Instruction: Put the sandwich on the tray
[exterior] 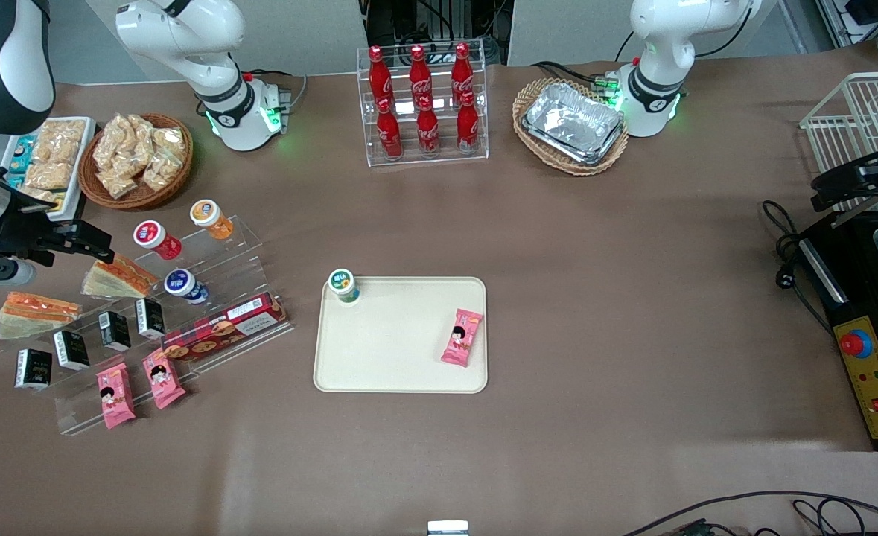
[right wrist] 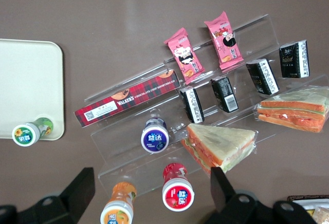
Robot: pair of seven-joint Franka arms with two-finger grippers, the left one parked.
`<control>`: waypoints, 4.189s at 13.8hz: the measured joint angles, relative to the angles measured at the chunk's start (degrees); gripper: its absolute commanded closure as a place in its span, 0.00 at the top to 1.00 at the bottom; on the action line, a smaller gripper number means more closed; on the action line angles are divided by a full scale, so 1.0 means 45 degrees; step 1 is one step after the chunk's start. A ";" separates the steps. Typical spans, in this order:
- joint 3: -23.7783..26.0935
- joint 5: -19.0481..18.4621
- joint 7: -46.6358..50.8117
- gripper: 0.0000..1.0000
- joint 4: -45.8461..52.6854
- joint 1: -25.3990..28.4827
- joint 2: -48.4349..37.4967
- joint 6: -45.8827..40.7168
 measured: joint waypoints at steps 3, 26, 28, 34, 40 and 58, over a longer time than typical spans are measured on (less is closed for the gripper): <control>-0.0002 0.0000 0.0009 1.00 0.0001 -0.0001 0.0000 0.0000; -0.1949 -0.0096 0.8913 1.00 0.0530 -0.0841 0.0687 0.0113; -0.2336 -0.0147 0.9661 1.00 0.0631 -0.0886 0.0876 0.0115; -0.3236 -0.0210 1.2766 1.00 0.0791 -0.0895 0.1519 0.0894; -0.3352 -0.0080 1.3460 1.00 0.0783 -0.1561 0.2865 0.2106; -0.3337 0.1565 1.3954 1.00 -0.0127 -0.2872 0.4435 0.4242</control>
